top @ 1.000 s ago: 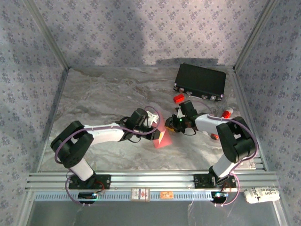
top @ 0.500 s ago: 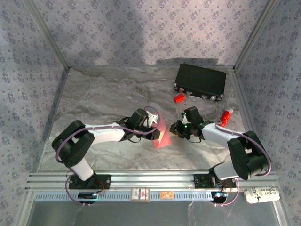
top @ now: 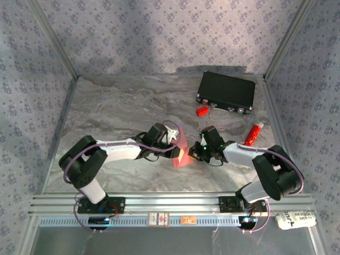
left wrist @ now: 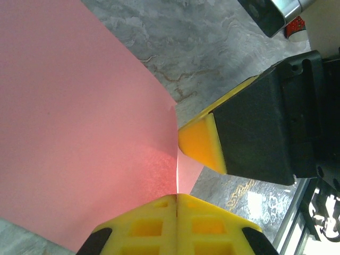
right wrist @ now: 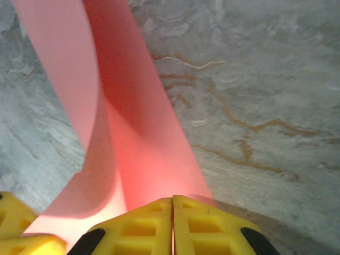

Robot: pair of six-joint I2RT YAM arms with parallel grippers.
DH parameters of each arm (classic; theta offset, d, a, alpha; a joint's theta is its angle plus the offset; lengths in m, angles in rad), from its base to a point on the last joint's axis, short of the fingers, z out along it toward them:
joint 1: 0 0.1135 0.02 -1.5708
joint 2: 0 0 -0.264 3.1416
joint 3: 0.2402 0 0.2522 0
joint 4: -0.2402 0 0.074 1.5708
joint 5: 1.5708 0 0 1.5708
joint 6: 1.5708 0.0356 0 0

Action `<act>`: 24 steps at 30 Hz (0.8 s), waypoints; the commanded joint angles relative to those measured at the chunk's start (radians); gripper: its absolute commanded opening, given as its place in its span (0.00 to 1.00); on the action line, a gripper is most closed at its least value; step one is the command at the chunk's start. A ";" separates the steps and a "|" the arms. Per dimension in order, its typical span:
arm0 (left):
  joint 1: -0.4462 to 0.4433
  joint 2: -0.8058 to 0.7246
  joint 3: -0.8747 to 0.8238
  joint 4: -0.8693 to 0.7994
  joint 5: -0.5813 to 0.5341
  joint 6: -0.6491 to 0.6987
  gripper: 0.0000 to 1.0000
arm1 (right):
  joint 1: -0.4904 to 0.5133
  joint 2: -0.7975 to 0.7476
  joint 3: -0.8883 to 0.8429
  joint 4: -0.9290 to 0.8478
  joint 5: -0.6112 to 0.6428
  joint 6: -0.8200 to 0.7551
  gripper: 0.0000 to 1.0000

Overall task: Fold a paper plane with a square sheet of paper (pick it up from the middle)
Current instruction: Fold the triangle a second time at the center of the table.

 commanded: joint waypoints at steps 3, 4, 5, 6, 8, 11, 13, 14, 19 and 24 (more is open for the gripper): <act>0.017 0.026 0.013 -0.028 -0.003 0.023 0.01 | 0.007 0.053 -0.010 -0.045 0.047 -0.033 0.09; 0.020 0.029 0.013 -0.029 -0.003 0.027 0.00 | 0.008 0.056 -0.008 -0.052 0.053 -0.037 0.09; 0.024 0.032 0.013 -0.029 -0.002 0.028 0.00 | 0.010 0.058 -0.007 -0.063 0.061 -0.037 0.09; 0.028 0.036 0.015 -0.032 0.000 0.030 0.01 | 0.010 0.059 -0.005 -0.074 0.069 -0.040 0.09; 0.035 0.037 0.015 -0.036 0.001 0.033 0.01 | 0.008 0.061 -0.001 -0.088 0.080 -0.046 0.09; 0.046 0.041 0.012 -0.036 0.004 0.036 0.01 | 0.010 0.062 0.013 -0.106 0.087 -0.056 0.09; 0.049 0.046 0.015 -0.038 0.007 0.040 0.01 | 0.011 0.065 0.024 -0.117 0.088 -0.066 0.09; 0.051 0.048 0.016 -0.039 0.007 0.041 0.01 | 0.011 0.067 0.028 -0.121 0.088 -0.068 0.09; 0.056 0.062 0.019 -0.045 0.004 0.054 0.01 | 0.012 0.076 0.044 -0.139 0.093 -0.081 0.10; 0.061 0.072 0.030 -0.055 0.000 0.073 0.02 | 0.011 0.076 0.046 -0.142 0.095 -0.085 0.10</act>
